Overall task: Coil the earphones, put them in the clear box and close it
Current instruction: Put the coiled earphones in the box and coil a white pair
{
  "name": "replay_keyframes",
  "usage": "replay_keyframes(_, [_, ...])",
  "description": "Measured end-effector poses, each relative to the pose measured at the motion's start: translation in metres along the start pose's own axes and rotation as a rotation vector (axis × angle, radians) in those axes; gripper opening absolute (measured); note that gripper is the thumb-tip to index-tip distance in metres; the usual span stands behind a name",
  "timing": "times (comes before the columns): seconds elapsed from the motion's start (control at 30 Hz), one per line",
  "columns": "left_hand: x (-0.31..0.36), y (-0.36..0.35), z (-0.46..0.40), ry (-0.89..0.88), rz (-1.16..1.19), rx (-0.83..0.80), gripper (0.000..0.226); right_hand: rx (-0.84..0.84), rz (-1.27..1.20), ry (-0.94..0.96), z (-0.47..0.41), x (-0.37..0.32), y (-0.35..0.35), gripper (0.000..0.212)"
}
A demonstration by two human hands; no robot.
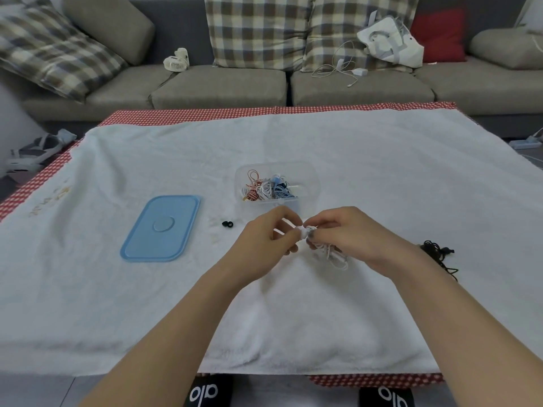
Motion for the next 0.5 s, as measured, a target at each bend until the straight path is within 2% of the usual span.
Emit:
replay_keyframes(0.13, [-0.005, 0.005, 0.001, 0.022, -0.016, -0.007, 0.011, -0.024, -0.11, -0.032, -0.001, 0.001, -0.006, 0.019])
replay_keyframes(0.27, [-0.005, 0.009, 0.004, 0.033, 0.024, -0.033, 0.015, -0.08, -0.373, -0.122, 0.0, 0.003, -0.021, 0.016])
replay_keyframes(0.37, [-0.008, 0.015, 0.004, 0.059, 0.04, -0.014, 0.012, -0.092, -0.367, -0.145, -0.002, 0.004, -0.029, 0.016])
replay_keyframes(0.5, [-0.022, 0.025, 0.004, 0.102, -0.052, -0.019, 0.011, -0.081, -0.337, -0.133, -0.007, 0.004, -0.036, 0.014])
Point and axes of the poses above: each hand's wrist, its own z-axis away from the middle knuckle, its own y-axis out of the back of the hand, x = y × z, the point moved 9 cm from there along -z, towards the middle knuckle, and after that the axes turned 9 degrees about -z, right-handed, at the moved point
